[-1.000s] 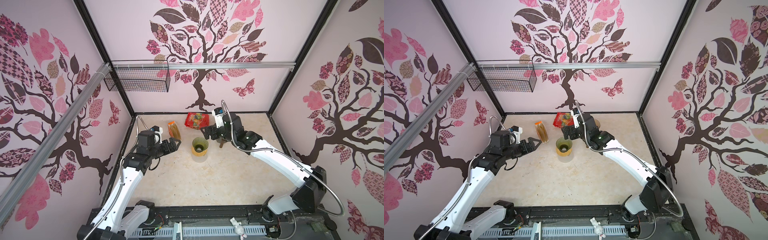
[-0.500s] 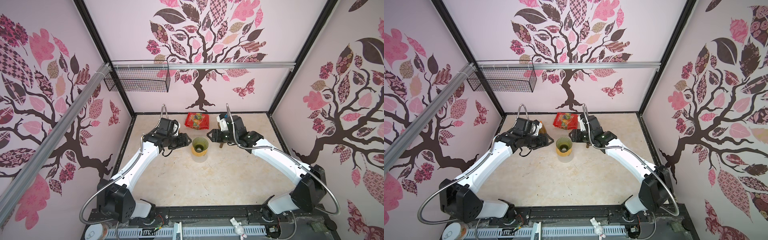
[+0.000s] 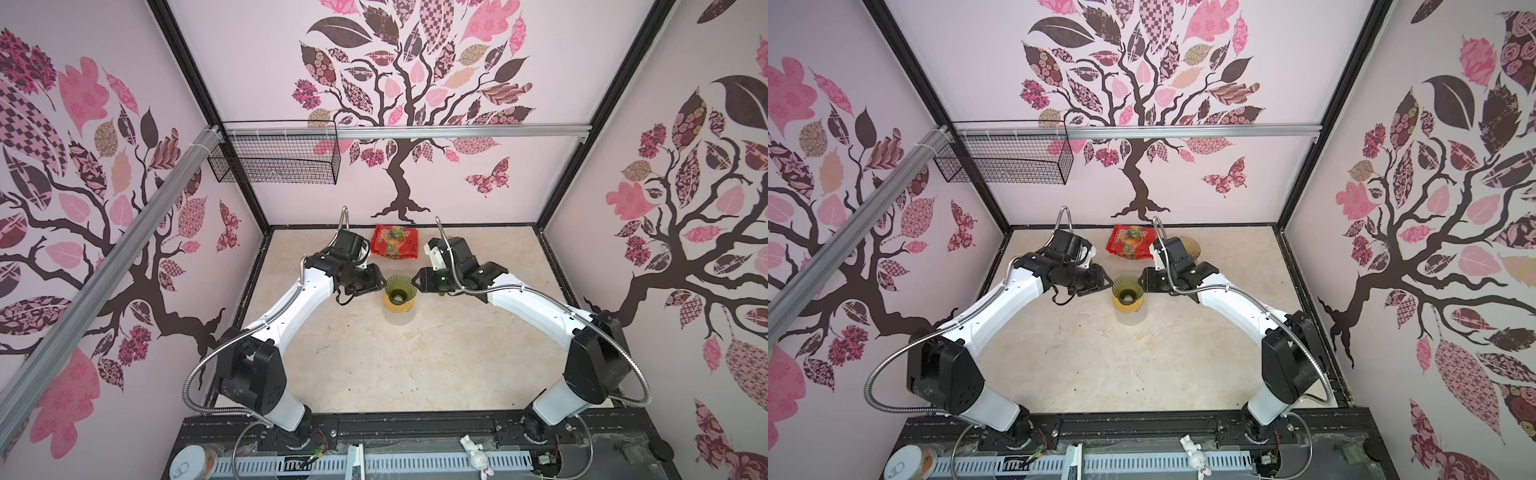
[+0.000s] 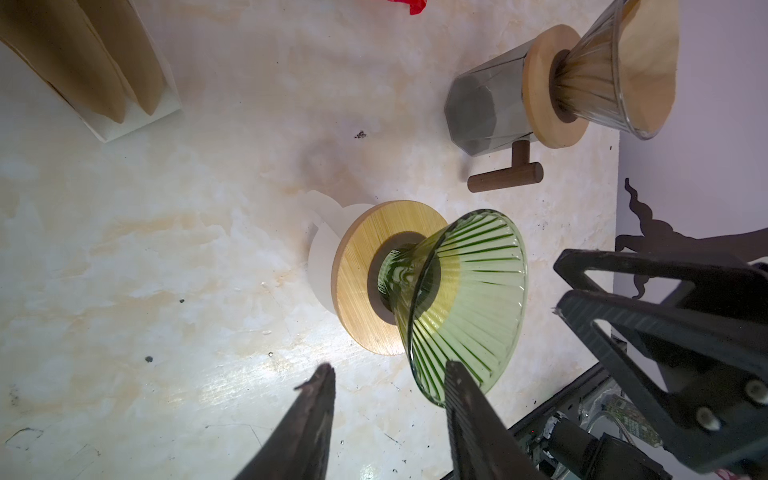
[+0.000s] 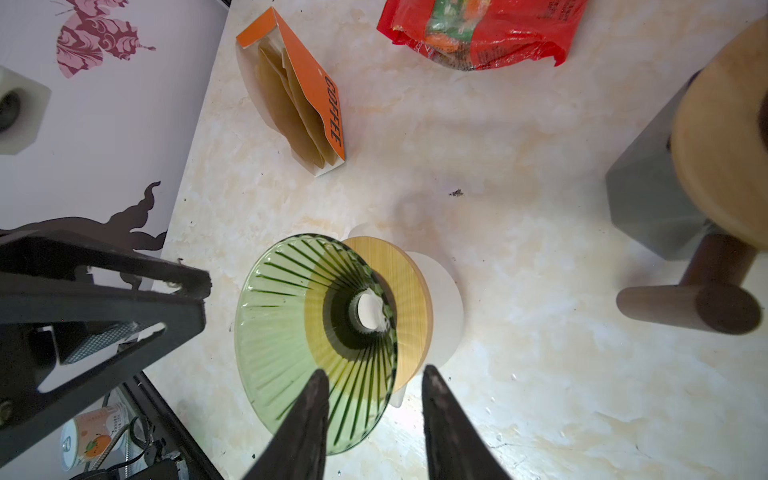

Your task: Place the coffee filter in the dripper

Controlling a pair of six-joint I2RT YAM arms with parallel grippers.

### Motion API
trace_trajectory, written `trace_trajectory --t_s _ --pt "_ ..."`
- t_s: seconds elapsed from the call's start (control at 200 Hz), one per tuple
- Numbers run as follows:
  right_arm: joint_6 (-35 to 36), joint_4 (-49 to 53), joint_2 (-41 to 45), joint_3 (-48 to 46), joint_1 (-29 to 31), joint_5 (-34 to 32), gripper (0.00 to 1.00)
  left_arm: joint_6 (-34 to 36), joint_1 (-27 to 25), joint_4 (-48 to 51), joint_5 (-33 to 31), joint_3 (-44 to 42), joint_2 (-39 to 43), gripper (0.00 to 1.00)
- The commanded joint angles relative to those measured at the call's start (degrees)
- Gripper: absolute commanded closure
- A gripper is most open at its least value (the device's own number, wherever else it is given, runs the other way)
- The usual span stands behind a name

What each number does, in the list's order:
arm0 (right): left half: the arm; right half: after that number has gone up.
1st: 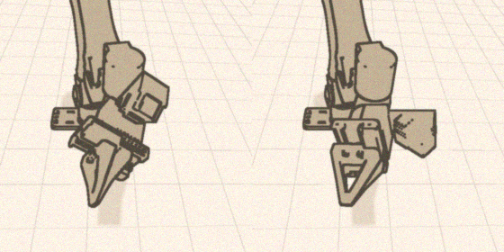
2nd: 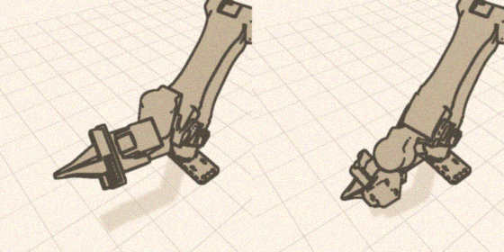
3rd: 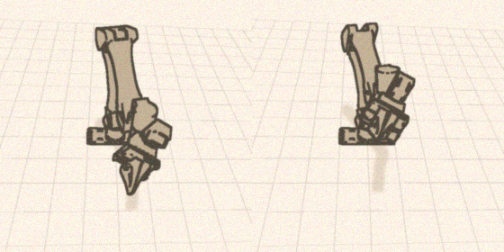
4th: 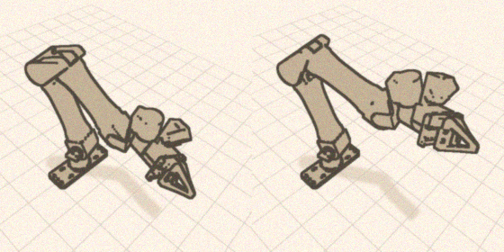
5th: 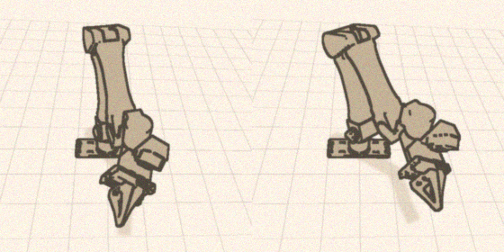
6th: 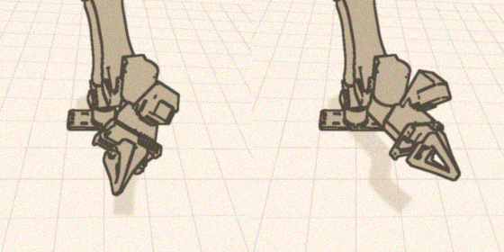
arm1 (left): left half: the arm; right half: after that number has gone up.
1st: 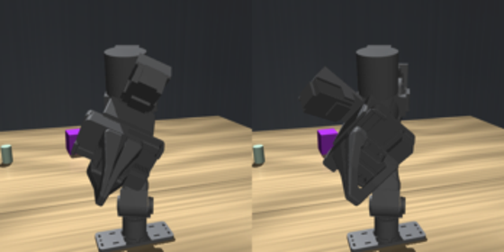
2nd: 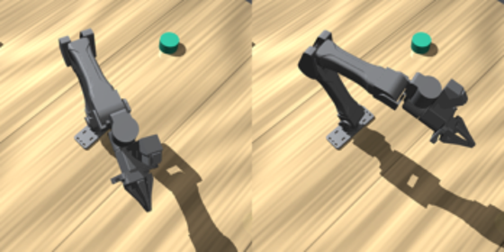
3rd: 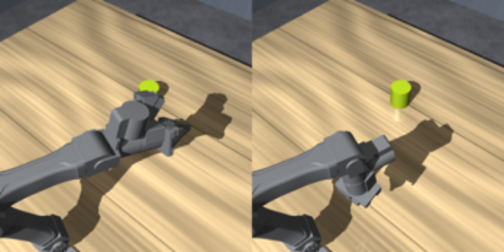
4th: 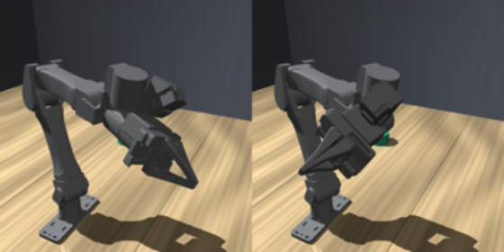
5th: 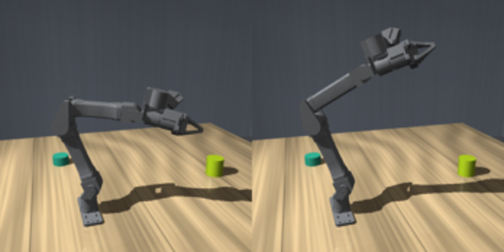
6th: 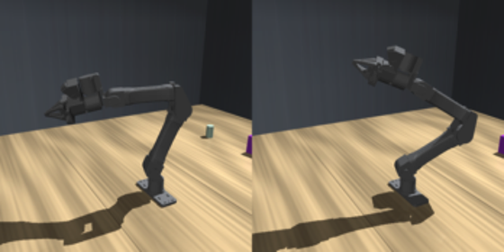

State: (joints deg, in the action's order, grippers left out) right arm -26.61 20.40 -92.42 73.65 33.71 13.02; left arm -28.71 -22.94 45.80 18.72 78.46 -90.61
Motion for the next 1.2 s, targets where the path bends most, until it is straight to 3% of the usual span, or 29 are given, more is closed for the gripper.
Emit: trace_trajectory --t_s 0.0,1.195 --pt "1.12 0.89 -1.91 2.10 0.12 -0.84 0.66 -0.09 -0.34 0.51 0.26 4.18 -1.38 0.56" --pt "2.09 0.03 -4.33 2.20 0.65 2.06 0.83 0.06 -0.42 0.06 2.26 4.88 -5.69 0.80"
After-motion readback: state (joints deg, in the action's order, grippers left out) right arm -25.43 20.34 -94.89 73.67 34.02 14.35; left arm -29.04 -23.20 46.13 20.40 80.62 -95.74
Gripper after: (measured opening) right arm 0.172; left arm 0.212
